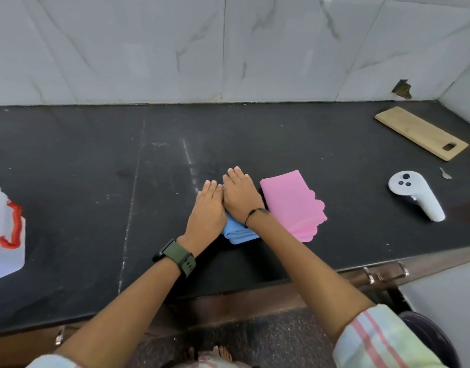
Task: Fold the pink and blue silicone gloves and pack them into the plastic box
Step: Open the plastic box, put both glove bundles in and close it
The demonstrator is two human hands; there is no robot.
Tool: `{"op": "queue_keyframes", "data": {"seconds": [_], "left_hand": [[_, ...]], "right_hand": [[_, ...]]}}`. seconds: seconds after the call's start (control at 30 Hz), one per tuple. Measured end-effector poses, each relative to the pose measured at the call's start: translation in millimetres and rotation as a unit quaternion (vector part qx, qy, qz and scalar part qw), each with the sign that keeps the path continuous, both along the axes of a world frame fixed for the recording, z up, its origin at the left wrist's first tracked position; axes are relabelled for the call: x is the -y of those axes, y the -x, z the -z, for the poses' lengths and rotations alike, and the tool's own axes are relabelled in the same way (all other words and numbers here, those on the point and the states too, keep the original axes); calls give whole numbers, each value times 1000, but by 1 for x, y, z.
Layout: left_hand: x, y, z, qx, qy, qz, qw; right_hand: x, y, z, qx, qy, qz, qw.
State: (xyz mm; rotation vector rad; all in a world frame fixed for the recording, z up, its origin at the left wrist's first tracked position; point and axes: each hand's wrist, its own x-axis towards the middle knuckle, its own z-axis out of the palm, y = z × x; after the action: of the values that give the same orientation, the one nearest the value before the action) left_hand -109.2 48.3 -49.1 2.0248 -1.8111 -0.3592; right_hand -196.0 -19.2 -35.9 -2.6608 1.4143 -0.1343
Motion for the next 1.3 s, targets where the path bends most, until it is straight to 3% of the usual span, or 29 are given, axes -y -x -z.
{"op": "queue_keyframes", "data": {"seconds": [0.23, 0.5, 0.83, 1.0, 1.3], "left_hand": [[-1, -37, -27, -17, 62, -66, 996], [-47, -111, -48, 50, 68, -174, 981], [-143, -190, -88, 110, 120, -314, 935], [-184, -214, -102, 142, 140, -357, 913], [-242, -263, -97, 98, 88, -469, 874]], "right_hand": [[-9, -35, -25, 31, 17, -57, 998], [-48, -112, -44, 47, 21, -164, 985], [-128, -212, -74, 107, 60, -319, 940], [-163, -244, -84, 147, 28, -356, 923], [-185, -272, -80, 98, 4, -369, 924]]}}
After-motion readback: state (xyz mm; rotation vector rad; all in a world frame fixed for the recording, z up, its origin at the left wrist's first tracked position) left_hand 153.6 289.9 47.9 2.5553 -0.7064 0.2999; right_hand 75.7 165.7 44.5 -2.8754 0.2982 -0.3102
